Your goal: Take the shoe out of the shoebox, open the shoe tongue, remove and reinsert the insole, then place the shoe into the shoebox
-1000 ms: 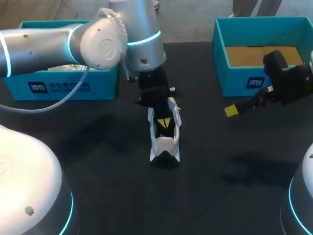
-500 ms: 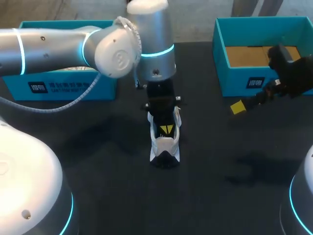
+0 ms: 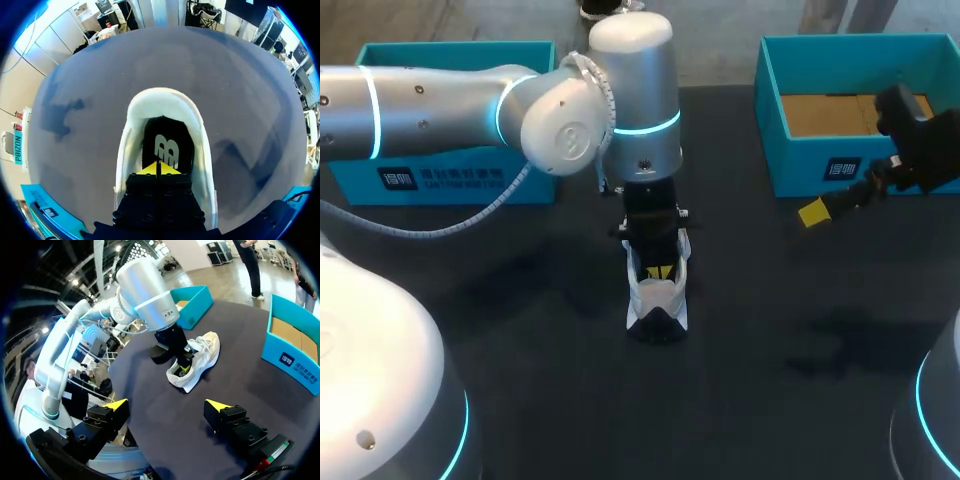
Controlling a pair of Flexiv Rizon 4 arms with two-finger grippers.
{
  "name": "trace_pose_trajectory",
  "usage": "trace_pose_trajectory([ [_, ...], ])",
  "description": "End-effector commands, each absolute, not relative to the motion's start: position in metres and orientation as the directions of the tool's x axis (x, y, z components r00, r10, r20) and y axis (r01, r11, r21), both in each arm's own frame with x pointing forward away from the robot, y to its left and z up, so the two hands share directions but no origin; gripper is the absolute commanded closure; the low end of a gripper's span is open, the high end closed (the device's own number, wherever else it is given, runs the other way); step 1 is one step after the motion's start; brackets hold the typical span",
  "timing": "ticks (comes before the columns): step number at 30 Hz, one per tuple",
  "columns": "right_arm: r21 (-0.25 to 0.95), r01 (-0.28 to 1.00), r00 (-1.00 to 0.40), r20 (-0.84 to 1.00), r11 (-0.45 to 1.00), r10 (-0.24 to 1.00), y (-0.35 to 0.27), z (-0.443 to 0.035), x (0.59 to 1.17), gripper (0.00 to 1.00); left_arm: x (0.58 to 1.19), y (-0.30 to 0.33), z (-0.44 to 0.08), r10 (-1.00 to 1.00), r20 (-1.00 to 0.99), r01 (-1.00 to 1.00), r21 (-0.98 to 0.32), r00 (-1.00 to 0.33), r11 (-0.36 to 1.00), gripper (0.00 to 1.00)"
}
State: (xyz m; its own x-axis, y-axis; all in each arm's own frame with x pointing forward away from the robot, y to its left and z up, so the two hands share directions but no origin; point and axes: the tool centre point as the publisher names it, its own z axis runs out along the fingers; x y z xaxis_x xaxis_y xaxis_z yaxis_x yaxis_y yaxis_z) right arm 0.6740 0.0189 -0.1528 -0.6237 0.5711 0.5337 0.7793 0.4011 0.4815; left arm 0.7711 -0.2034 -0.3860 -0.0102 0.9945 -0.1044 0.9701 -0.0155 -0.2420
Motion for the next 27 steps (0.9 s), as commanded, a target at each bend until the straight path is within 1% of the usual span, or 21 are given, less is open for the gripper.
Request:
trace_pose_trajectory([
  [1, 0.477, 0.783, -0.619, 0.537, 0.399, 0.573, 0.019, -0.155, 0.674, 0.00, 0.773, -0.205, -0.395, 0.995, -0.099, 0.970, -0.241, -0.013, -0.011, 1.00],
  [12, 0.477, 0.789, -0.612, 0.548, 0.388, 0.571, 0.021, -0.158, 0.672, 0.00, 0.766, -0.205, -0.400, 0.996, -0.087, 0.970, -0.244, -0.015, -0.007, 1.00],
  [21, 0.477, 0.789, -0.612, 0.548, 0.388, 0.571, 0.021, -0.158, 0.672, 0.00, 0.766, -0.198, -0.380, 0.994, -0.110, 0.975, -0.220, -0.021, -0.004, 1.00],
  [27, 0.477, 0.789, -0.612, 0.548, 0.388, 0.571, 0.021, -0.158, 0.672, 0.00, 0.759, -0.199, -0.380, 0.994, -0.107, 0.975, -0.221, -0.008, -0.016, 1.00],
])
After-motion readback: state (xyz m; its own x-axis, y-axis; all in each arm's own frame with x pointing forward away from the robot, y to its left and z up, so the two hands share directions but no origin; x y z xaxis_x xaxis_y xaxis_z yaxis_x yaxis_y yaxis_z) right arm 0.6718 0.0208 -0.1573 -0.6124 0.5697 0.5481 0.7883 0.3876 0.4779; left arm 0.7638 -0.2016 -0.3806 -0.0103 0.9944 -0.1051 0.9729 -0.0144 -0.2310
